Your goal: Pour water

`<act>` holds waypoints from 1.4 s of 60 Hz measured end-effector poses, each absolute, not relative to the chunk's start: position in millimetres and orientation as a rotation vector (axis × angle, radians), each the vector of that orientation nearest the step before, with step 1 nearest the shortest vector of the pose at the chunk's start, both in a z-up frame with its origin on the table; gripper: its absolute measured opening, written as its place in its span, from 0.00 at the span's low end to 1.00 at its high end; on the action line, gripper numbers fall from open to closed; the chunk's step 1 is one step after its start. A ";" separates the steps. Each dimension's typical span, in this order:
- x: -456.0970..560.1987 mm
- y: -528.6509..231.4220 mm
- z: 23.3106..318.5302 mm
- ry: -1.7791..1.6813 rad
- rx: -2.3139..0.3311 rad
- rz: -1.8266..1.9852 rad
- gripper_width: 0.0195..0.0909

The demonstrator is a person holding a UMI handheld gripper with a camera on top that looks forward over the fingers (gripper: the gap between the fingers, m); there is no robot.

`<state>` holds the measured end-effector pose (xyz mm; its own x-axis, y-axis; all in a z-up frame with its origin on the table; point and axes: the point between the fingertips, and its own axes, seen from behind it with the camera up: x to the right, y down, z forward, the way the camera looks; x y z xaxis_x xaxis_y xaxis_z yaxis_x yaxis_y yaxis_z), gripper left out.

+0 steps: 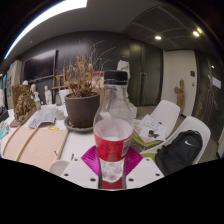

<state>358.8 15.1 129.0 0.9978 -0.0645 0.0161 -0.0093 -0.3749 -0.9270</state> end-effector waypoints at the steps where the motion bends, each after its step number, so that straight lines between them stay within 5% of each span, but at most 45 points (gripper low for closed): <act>1: 360.3 15.2 123.4 0.056 -1.962 -0.059 0.09; 17: 365.8 11.5 62.0 0.106 -2.043 -0.047 0.10; 27: 364.6 10.9 63.0 0.101 -2.011 -0.065 0.12; 38: 364.5 8.4 63.3 0.096 -2.039 -0.086 0.46; 43: 369.9 -0.9 66.3 0.120 -2.058 -0.125 0.92; 44: 370.9 -2.8 68.8 0.129 -2.059 -0.132 0.94; 47: 369.4 -10.4 77.3 0.147 -2.065 -0.146 0.89; 84: 237.5 -169.4 169.3 0.176 -2.196 -0.119 0.93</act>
